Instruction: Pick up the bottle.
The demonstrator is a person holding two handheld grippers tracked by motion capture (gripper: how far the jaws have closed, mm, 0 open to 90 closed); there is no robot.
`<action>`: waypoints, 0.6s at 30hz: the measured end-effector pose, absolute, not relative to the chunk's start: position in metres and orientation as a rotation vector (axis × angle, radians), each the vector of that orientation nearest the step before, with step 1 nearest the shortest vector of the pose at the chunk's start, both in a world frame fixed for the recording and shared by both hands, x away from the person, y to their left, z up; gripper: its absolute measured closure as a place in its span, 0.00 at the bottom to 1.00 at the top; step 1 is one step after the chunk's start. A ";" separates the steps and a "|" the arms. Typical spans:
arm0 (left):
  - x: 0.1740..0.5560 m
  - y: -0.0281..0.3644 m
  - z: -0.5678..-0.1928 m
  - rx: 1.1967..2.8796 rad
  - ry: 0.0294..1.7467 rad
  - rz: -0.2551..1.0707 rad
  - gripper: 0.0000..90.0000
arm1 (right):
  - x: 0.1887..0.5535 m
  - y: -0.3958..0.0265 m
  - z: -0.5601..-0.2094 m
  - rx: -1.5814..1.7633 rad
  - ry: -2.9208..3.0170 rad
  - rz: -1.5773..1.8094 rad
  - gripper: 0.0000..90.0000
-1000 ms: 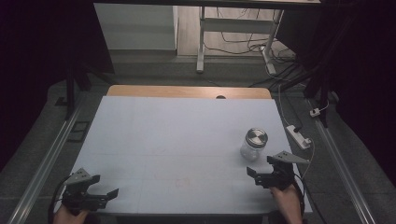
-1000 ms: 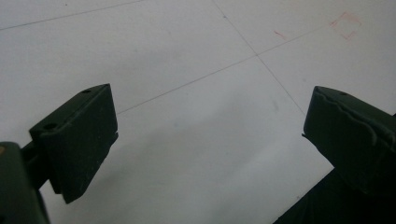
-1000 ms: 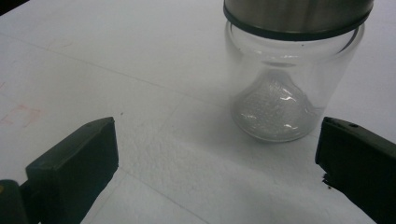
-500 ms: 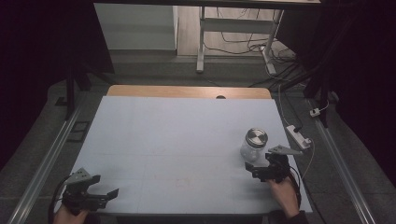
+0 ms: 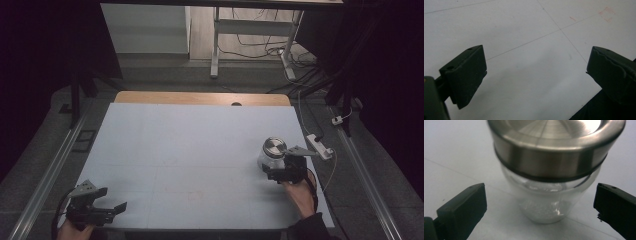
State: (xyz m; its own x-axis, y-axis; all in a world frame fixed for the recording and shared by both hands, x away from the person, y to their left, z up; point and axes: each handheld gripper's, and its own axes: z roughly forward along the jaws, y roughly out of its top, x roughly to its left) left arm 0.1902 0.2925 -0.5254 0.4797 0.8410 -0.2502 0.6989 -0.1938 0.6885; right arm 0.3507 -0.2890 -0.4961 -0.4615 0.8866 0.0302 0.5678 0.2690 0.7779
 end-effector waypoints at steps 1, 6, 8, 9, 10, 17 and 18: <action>0.190 0.293 -0.525 1.951 1.276 0.232 0.04 | 0.352 -0.289 -0.496 1.313 2.132 1.050 0.00; 0.190 0.293 -0.526 1.948 1.273 0.228 0.04 | 0.361 -0.291 -0.498 1.333 2.130 1.074 0.00; 0.190 0.293 -0.526 1.949 1.273 0.227 0.04 | 0.365 -0.291 -0.499 1.326 2.130 1.090 0.00; 0.190 0.293 -0.526 1.948 1.273 0.227 0.04 | 0.366 -0.290 -0.499 1.323 2.131 1.088 0.00; 0.191 0.293 -0.526 1.948 1.273 0.226 0.04 | 0.368 -0.288 -0.499 1.322 2.133 1.078 0.00; 0.191 0.293 -0.526 1.948 1.272 0.219 0.04 | 0.374 -0.282 -0.501 1.300 2.125 1.060 0.00; 0.191 0.293 -0.526 1.948 1.272 0.218 0.04 | 0.374 -0.282 -0.501 1.299 2.121 1.063 0.02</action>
State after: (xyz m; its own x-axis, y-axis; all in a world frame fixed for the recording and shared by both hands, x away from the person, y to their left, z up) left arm 0.1908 0.2933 -0.5257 0.4836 0.8357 -0.2603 0.7011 -0.1918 0.6868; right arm 0.3744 -0.2822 -0.5011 -0.4664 0.8841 0.0277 0.5512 0.2660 0.7909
